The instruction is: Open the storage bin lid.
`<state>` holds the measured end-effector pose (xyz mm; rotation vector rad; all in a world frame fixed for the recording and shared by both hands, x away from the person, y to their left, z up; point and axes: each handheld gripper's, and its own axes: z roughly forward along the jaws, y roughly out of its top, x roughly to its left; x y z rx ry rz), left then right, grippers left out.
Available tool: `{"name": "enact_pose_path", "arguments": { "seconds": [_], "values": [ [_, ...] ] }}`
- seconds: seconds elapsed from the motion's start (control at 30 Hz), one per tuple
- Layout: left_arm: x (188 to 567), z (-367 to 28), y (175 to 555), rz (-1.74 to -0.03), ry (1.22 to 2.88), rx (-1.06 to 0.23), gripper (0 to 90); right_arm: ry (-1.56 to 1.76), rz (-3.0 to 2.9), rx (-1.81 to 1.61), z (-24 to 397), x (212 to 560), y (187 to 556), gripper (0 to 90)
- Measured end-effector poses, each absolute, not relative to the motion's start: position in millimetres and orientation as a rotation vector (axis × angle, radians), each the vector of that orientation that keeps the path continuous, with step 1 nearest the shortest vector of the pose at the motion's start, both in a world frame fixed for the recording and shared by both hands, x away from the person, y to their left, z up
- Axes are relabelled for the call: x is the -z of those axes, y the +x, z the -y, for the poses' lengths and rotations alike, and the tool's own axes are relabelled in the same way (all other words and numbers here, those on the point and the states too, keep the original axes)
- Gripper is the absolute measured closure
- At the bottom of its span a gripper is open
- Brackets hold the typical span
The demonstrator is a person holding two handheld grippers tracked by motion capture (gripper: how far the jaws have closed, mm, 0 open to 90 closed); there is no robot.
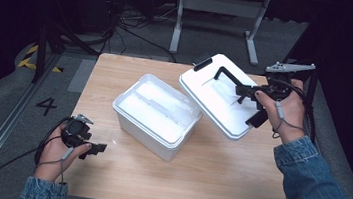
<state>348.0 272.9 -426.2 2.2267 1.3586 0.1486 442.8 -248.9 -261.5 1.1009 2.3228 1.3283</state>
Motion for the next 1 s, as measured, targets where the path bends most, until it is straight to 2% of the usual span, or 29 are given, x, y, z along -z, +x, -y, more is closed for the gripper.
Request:
{"name": "enact_pose_path", "arguments": {
  "seconds": [0.37, 1.0],
  "values": [
    [426.0, -276.4, 342.7, -1.379, 2.215, -0.147, 24.1, 1.193, -2.260, -1.278, 281.5, 277.0, 450.9, 85.0],
    [428.7, -278.1, 343.4, -1.376, 2.227, -0.144, 24.1, 1.319, -2.238, -1.209, 309.3, 339.5, 462.5, 85.0]
  ]
}}
